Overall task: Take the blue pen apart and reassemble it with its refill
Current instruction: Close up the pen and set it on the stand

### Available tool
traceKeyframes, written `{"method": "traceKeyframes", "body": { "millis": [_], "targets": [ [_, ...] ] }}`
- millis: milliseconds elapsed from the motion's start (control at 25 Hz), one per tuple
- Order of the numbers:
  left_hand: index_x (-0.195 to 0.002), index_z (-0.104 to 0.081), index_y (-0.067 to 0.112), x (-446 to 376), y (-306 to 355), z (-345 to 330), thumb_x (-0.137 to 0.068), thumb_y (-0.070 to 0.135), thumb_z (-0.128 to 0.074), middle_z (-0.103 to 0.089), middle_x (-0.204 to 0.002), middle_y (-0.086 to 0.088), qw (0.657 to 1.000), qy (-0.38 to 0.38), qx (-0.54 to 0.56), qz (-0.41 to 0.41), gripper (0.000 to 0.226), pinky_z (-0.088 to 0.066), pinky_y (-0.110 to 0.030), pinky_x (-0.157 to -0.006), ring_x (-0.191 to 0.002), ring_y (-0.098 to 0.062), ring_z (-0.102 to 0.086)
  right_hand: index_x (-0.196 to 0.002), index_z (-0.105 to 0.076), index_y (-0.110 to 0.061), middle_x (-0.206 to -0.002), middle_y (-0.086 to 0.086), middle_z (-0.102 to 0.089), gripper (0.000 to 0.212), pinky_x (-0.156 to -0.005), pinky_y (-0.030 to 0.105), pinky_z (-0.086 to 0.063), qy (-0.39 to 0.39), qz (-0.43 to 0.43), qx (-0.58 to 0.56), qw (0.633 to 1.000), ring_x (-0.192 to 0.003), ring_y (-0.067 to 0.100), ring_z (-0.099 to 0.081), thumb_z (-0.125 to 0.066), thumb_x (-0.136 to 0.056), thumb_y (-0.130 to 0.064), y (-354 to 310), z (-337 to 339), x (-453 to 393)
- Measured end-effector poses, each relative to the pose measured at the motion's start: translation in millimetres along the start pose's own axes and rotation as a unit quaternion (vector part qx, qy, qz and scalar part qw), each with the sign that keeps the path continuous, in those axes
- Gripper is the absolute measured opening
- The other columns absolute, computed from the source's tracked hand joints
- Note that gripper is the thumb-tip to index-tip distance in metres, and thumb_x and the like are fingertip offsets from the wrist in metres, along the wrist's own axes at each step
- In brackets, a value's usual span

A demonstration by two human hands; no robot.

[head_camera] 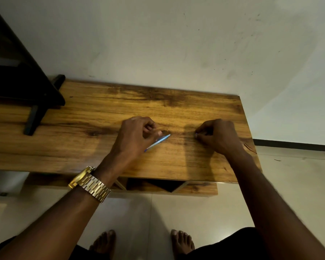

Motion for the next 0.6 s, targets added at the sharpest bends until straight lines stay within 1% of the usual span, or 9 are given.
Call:
{"method": "traceKeyframes", "body": {
  "millis": [80,160,200,280,360,400,440,520,600],
  "targets": [
    [-0.104,-0.083,0.024,-9,-18,27,-0.090,0.021,-0.088,-0.080,-0.096,0.007,0.998,0.051,-0.014,0.033,0.015,-0.047,-0.001,-0.069,-0.075,0.009,-0.065,-0.102,-0.085,-0.017,-0.088,-0.007,-0.075,0.013,-0.066,0.008,-0.045,-0.003,-0.008,0.002,1.000,-0.082,0.001,-0.067,-0.089,-0.090,-0.019,0,-3,-1],
    [-0.114,-0.084,0.019,-12,-37,38,-0.091,0.023,-0.087,-0.082,-0.104,-0.001,0.995,0.048,-0.049,0.068,0.024,-0.044,-0.004,-0.071,-0.076,0.002,-0.066,-0.101,-0.084,-0.014,-0.086,-0.008,-0.073,0.012,-0.064,0.008,-0.044,-0.007,-0.017,0.003,1.000,-0.079,0.001,-0.065,-0.089,-0.090,-0.016,0,-5,-2],
    [-0.119,-0.083,0.017,-11,-41,37,-0.091,0.027,-0.088,-0.081,-0.109,-0.003,0.994,0.030,-0.066,0.078,0.030,-0.045,-0.008,-0.073,-0.080,-0.003,-0.068,-0.101,-0.083,-0.013,-0.087,-0.007,-0.072,0.012,-0.064,0.008,-0.045,-0.005,-0.019,0.001,1.000,-0.081,0.003,-0.067,-0.088,-0.090,-0.015,0,-6,-2],
    [-0.125,-0.082,0.018,-8,-39,27,-0.092,0.033,-0.087,-0.078,-0.117,-0.004,0.993,-0.005,-0.091,0.075,0.037,-0.053,-0.020,-0.079,-0.091,-0.012,-0.072,-0.104,-0.081,-0.014,-0.089,-0.006,-0.073,0.013,-0.065,0.008,-0.047,0.023,-0.014,-0.023,0.999,-0.085,0.007,-0.070,-0.086,-0.092,-0.014,-2,0,-1],
    [-0.126,-0.083,0.022,-7,-30,21,-0.095,0.032,-0.083,-0.078,-0.119,-0.003,0.989,-0.018,-0.134,0.059,0.033,-0.060,-0.034,-0.087,-0.101,-0.019,-0.074,-0.106,-0.080,-0.016,-0.088,-0.008,-0.074,0.013,-0.065,0.007,-0.050,0.071,-0.010,-0.074,0.995,-0.081,0.004,-0.069,-0.085,-0.094,-0.016,-4,9,0],
    [-0.124,-0.084,0.023,-8,-28,21,-0.096,0.031,-0.082,-0.079,-0.117,-0.003,0.987,-0.018,-0.151,0.056,0.029,-0.061,-0.038,-0.090,-0.102,-0.021,-0.075,-0.107,-0.080,-0.018,-0.088,-0.007,-0.076,0.014,-0.066,0.007,-0.052,0.090,-0.014,-0.101,0.991,-0.080,0.002,-0.070,-0.085,-0.094,-0.018,-4,12,0],
    [-0.121,-0.085,0.023,-8,-27,21,-0.097,0.030,-0.081,-0.081,-0.114,-0.003,0.986,-0.016,-0.155,0.057,0.025,-0.061,-0.041,-0.091,-0.100,-0.021,-0.075,-0.109,-0.081,-0.019,-0.090,-0.007,-0.078,0.016,-0.068,0.009,-0.055,0.101,-0.022,-0.125,0.987,-0.081,0.001,-0.072,-0.085,-0.094,-0.019,-2,13,0],
    [-0.113,-0.087,0.022,-7,-30,22,-0.094,0.026,-0.084,-0.083,-0.107,-0.001,0.988,-0.006,-0.135,0.074,0.019,-0.063,-0.043,-0.088,-0.095,-0.018,-0.077,-0.113,-0.083,-0.019,-0.092,-0.006,-0.082,0.019,-0.075,0.017,-0.062,0.108,-0.036,-0.164,0.980,-0.083,0.001,-0.076,-0.086,-0.094,-0.020,1,11,0],
    [-0.106,-0.085,0.022,-5,-36,23,-0.091,0.025,-0.088,-0.082,-0.098,0.007,0.992,0.009,-0.075,0.100,0.016,-0.065,-0.035,-0.083,-0.086,-0.006,-0.075,-0.110,-0.084,-0.018,-0.092,-0.002,-0.084,0.016,-0.081,0.028,-0.066,0.100,-0.046,-0.230,0.967,-0.087,0.009,-0.080,-0.086,-0.094,-0.020,4,5,0]
  ]
}}
Point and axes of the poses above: each hand's wrist, its own x-axis away from the middle knuckle, its own z-axis out of the back of the hand, y = z × x, the point moved 10 cm from there along -x, towards the middle knuckle
